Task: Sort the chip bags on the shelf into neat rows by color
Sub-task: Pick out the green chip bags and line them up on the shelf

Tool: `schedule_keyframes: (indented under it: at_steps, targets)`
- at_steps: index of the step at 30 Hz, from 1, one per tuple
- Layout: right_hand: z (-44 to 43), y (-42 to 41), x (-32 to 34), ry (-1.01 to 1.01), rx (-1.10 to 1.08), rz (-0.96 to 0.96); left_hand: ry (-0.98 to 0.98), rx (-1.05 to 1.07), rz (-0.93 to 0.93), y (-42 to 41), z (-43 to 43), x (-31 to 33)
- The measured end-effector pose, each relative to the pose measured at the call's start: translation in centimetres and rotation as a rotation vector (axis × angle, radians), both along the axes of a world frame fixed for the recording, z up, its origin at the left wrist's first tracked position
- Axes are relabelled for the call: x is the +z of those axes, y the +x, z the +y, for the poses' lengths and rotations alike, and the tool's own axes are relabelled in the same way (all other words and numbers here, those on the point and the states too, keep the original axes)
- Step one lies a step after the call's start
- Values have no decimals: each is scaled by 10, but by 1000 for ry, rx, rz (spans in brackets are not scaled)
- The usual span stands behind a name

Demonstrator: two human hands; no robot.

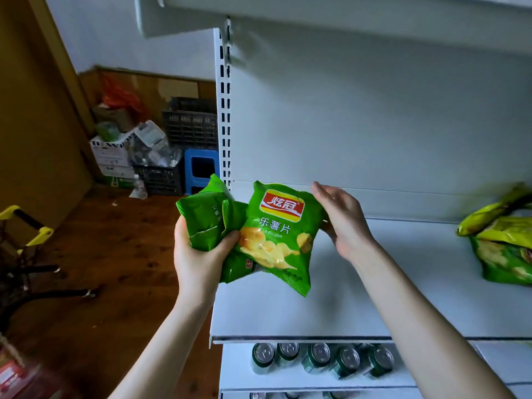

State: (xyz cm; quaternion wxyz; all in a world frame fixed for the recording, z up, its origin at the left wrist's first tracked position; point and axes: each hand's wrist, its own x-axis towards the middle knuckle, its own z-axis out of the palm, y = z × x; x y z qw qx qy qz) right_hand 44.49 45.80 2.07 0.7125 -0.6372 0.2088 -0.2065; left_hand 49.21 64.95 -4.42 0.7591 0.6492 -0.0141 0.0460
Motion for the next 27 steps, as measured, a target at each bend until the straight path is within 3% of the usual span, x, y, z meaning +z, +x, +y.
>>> schedule_keyframes:
  at_steps: [3, 6, 11, 18, 27]
  targets:
    - [9, -16, -12, 47, 13, 27, 93, 101, -78, 0, -3, 1]
    - [28, -23, -33, -75, 100, 61, 133, 108, -119, 0, -6, -1]
    - [11, 2, -41, -166, -38, -5, 1, 87, -33, 4, 10, -7]
    - [-4, 78, -49, -509, -225, -121, -109, 125, 60, 11, 39, -16]
    - [4, 109, -106, -708, -154, 33, -184, 74, 120, 15, 69, -15]
